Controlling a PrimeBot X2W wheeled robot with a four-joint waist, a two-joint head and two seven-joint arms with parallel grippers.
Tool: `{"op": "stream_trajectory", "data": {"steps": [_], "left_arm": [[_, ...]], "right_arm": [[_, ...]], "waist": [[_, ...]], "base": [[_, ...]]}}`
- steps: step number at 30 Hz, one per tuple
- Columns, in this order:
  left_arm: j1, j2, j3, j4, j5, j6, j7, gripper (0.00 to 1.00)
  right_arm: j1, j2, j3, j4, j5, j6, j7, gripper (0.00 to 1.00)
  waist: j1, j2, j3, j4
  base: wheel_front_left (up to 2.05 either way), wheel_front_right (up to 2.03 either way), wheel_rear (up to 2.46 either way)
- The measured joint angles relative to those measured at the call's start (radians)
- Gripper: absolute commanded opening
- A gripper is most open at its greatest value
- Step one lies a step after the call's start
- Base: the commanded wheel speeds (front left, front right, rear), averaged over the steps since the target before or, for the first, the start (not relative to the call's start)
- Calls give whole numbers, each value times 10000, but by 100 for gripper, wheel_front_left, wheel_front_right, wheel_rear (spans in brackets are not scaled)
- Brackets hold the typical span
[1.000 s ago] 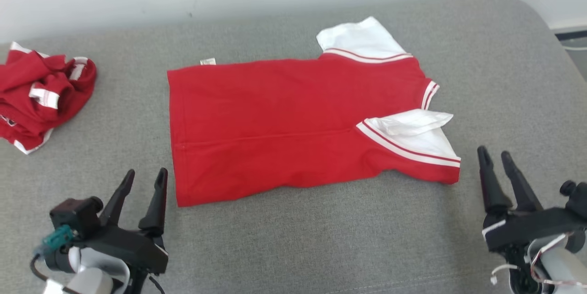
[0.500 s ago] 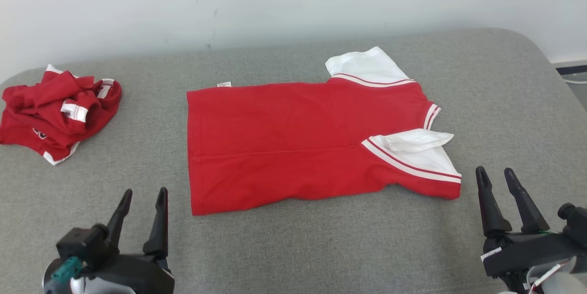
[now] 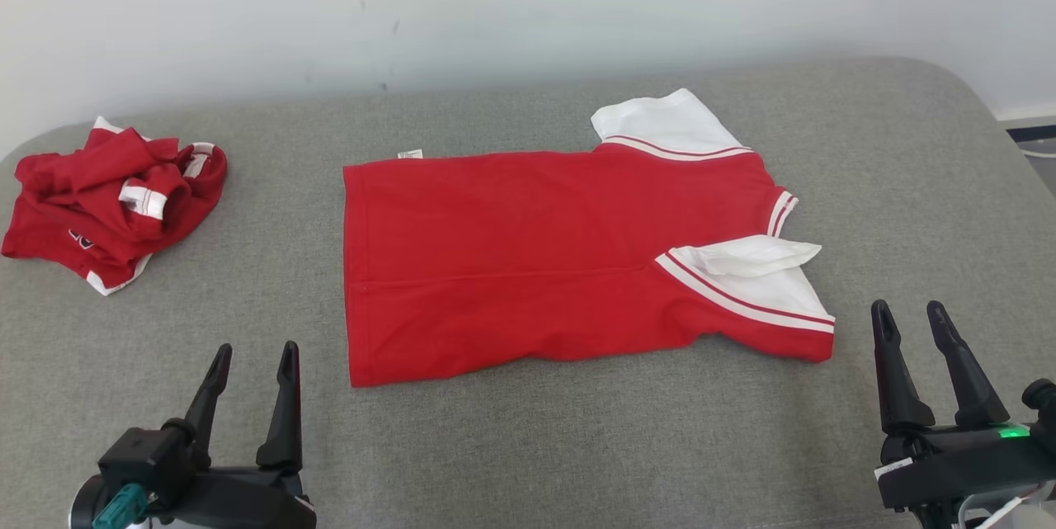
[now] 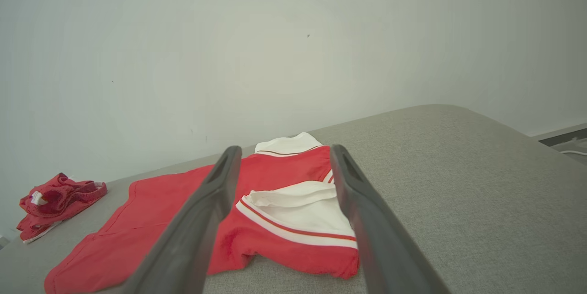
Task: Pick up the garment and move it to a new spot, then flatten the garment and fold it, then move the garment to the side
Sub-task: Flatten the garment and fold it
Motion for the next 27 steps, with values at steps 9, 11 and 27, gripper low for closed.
{"op": "stream_trajectory", "data": {"steps": [9, 11, 27], "left_arm": [[0, -54, 186, -272, 370, -19, 0, 100], [4, -81, 222, -324, 546, -27, 0, 100], [154, -389, 453, -385, 723, -403, -31, 100]], "right_arm": [[41, 100, -234, -251, -288, -23, 0, 100], [45, 132, -278, -282, -380, -13, 0, 100], [180, 387, -654, -284, -644, 21, -2, 100]], "waist": [[1, 1, 123, 33], [2, 0, 143, 35], [1, 0, 348, -4]], "base": [[0, 0, 0], [0, 0, 0], [0, 0, 0]]}}
